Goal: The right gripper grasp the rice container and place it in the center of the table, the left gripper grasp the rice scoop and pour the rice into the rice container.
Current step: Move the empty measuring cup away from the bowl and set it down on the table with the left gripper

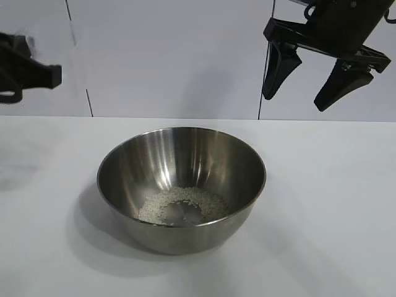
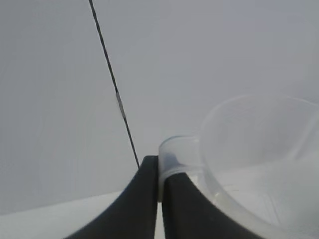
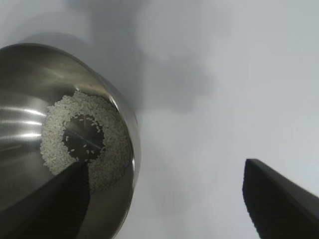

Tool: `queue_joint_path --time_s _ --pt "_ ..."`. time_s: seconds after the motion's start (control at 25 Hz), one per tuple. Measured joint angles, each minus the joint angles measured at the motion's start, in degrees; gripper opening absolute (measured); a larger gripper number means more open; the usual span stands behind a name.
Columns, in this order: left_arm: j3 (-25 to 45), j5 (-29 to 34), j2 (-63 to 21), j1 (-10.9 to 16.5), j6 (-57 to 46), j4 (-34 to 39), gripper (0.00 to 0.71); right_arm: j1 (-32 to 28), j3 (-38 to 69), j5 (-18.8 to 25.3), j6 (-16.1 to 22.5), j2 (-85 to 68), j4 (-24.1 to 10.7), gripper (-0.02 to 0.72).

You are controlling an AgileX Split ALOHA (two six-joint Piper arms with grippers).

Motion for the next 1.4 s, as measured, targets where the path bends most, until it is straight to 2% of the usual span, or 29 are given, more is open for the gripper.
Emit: queue_joint_path --time_s 0.32,0.44,0.6,0.76,0.92,1.4 --pt "4.59 0.79 0.08 0.05 -0.08 -1.43 0.009 0.0 0.0 -0.04 0.0 0.0 0.0 0.578" --pt "4.58 0.16 3.84 0.05 -0.77 -1.48 0.009 0.0 0.0 -0.04 0.0 0.0 0.17 0.578" --pt "4.65 -3.68 10.97 0.05 -4.3 -1.37 0.009 0.0 0.0 -0.04 -0.06 0.0 0.28 0.578" --pt "4.59 -4.27 15.62 0.05 -11.0 -1.31 0.009 0.0 0.0 0.02 -0.06 0.0 0.41 0.578" --pt "4.59 -4.27 19.44 0.05 -12.0 -1.31 0.009 0.0 0.0 0.02 -0.06 0.0 0.45 0.578" --pt "4.09 -4.52 20.13 0.05 -12.05 -1.31 0.009 0.0 0.0 -0.04 -0.1 0.0 0.52 0.578"
